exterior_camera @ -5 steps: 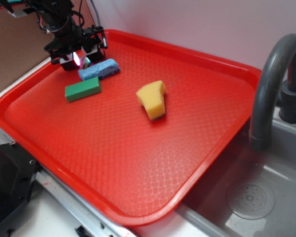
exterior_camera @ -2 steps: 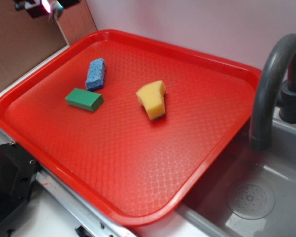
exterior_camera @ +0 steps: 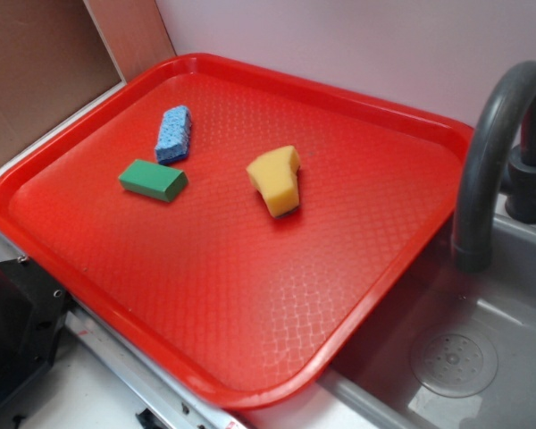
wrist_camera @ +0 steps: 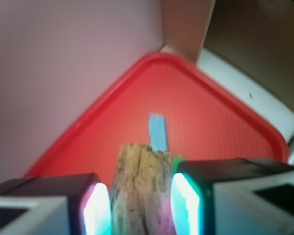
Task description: Grab the wood chip.
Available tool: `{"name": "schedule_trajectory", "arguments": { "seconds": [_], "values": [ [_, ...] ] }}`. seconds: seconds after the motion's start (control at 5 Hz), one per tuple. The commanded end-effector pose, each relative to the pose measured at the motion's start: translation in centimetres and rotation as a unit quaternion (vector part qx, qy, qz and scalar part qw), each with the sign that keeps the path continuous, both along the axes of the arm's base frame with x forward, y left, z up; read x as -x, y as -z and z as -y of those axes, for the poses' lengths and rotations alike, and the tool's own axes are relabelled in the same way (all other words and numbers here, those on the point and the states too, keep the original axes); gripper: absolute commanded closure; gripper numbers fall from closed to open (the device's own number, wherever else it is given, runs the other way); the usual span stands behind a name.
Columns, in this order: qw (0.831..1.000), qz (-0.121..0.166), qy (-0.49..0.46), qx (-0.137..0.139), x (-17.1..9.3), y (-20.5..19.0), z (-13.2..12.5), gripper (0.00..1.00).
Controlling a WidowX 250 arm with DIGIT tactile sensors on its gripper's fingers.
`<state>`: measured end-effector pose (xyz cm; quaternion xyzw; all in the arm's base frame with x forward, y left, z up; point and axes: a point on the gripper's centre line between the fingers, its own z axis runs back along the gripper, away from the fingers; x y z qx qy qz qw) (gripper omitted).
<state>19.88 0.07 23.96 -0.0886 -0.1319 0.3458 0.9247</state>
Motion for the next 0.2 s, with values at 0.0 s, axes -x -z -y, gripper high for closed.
{"name": "schedule_trajectory", "arguments": {
  "seconds": [0.0],
  "values": [
    [1.0,0.021,0.01,0.011,3.11,-2.3,-1.28,1.0]
  ]
}}
